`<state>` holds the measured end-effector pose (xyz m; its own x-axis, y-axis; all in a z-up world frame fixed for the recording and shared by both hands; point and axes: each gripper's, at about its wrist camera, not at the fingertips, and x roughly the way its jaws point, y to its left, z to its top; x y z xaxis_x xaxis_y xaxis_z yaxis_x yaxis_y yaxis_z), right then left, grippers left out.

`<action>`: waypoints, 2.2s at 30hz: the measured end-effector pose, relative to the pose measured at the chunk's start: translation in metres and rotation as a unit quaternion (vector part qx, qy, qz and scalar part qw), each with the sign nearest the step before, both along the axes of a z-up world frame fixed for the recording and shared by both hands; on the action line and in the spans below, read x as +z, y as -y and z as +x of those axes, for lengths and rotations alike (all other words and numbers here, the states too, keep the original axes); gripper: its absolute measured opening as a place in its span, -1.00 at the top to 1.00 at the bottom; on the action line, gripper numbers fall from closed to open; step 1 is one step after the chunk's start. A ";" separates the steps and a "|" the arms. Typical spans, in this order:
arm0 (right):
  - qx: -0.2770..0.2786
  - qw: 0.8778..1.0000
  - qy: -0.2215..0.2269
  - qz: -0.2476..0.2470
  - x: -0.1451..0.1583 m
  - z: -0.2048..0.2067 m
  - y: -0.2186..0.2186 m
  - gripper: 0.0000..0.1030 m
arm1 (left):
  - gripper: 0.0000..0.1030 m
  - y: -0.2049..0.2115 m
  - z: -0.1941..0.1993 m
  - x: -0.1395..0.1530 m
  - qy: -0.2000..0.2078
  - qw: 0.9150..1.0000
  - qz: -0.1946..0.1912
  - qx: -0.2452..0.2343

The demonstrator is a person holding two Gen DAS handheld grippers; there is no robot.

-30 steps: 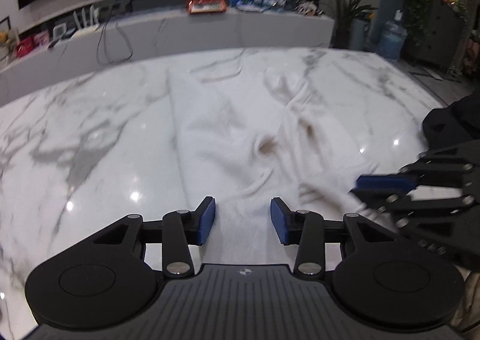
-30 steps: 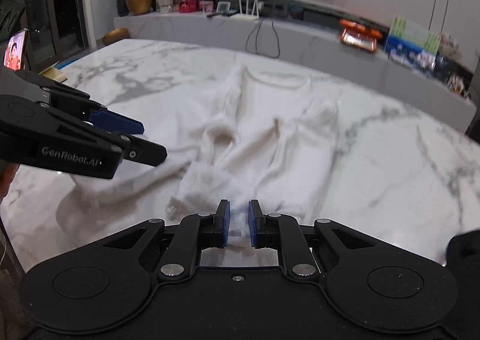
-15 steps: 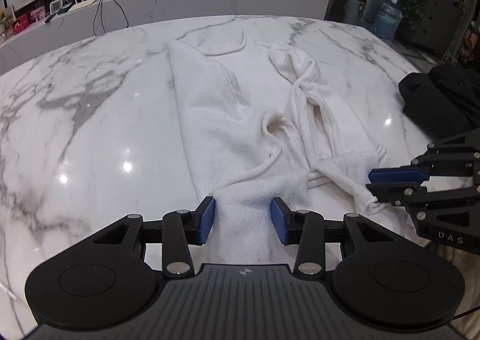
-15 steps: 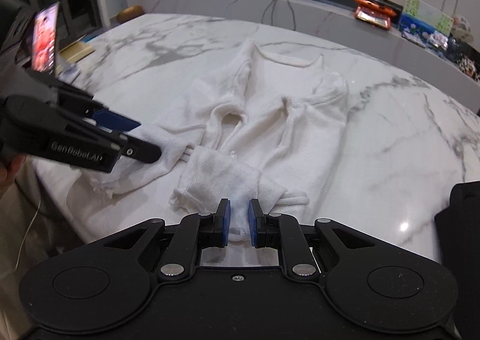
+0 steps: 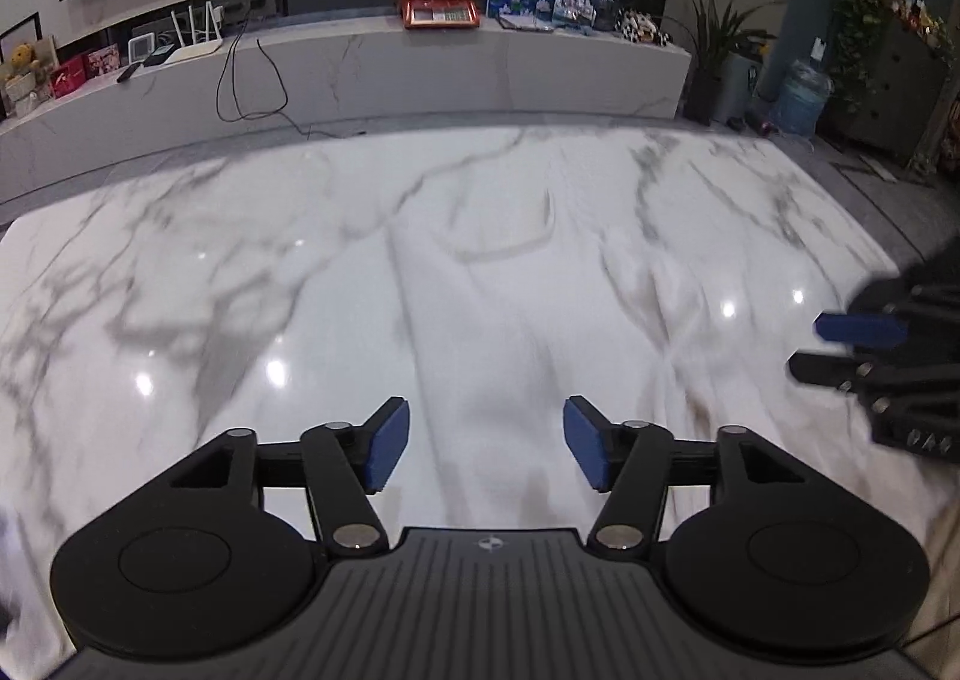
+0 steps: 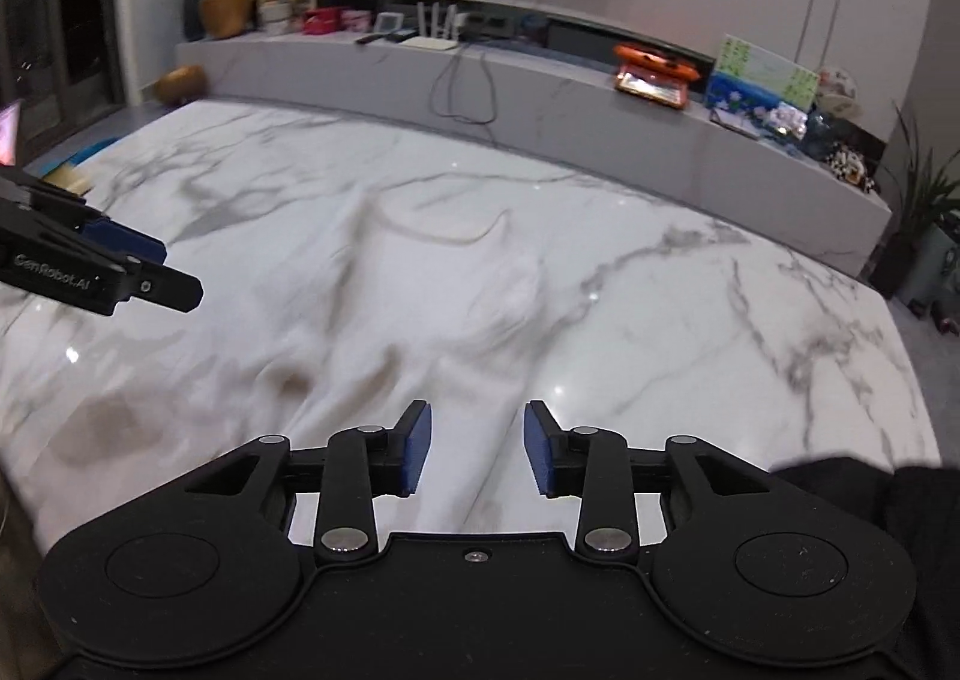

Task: Fold clothes

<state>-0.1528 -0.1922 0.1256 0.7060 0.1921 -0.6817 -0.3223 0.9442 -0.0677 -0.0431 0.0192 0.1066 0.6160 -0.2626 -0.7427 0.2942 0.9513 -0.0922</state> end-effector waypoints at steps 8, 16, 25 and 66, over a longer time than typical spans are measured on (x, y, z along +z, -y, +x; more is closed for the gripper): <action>-0.010 1.000 0.023 -0.017 -0.025 0.079 -0.017 0.35 | -0.13 0.024 0.099 -0.033 -0.036 0.997 0.040 0.049; -0.006 1.000 -0.010 -0.017 -0.048 0.116 -0.017 0.36 | 0.60 0.019 0.122 -0.049 -0.058 0.991 0.111 0.049; -0.005 0.999 -0.036 -0.032 -0.061 0.118 -0.019 0.37 | 0.74 0.017 0.131 -0.056 -0.058 0.980 0.188 0.039; 0.080 0.992 -0.072 0.058 0.000 0.171 0.000 0.86 | 0.85 -0.025 0.139 0.006 -0.020 0.999 0.001 -0.045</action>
<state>0.0185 -0.1917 0.1251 0.5560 0.3781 -0.7402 -0.4679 0.8784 0.0972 0.0956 0.0443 0.1127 0.5596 -0.3131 -0.7674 0.3739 0.9217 -0.1035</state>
